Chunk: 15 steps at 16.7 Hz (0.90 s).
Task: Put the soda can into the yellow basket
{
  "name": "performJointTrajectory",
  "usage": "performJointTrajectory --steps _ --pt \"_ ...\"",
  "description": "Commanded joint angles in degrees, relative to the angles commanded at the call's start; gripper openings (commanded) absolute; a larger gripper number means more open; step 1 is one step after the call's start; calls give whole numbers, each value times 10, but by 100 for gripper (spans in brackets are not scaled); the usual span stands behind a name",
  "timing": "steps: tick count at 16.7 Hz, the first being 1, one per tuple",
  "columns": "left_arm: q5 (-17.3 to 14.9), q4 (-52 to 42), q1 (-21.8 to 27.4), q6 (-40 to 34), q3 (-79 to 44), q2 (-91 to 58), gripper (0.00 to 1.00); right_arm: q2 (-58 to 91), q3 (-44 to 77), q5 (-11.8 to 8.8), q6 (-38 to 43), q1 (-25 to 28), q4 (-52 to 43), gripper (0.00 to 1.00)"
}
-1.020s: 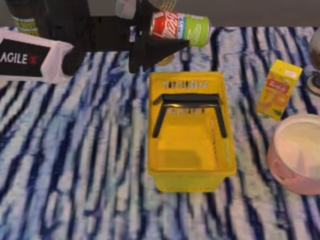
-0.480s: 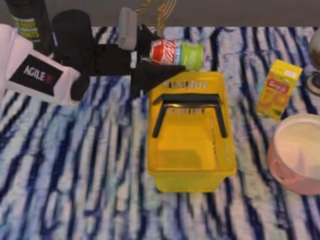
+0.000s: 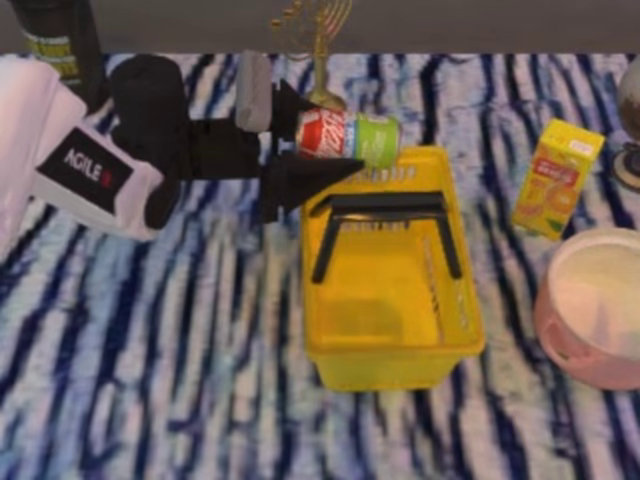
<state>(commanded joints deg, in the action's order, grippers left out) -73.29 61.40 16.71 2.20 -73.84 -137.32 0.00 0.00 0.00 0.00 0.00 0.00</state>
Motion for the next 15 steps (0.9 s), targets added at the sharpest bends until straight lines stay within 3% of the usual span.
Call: performJointTrajectory --steps 12,15 --pt "0 0 0 0 0 0 98 0 0 0 0 0 0 100" --pt "0 0 0 0 0 0 100 0 0 0 0 0 0 100"
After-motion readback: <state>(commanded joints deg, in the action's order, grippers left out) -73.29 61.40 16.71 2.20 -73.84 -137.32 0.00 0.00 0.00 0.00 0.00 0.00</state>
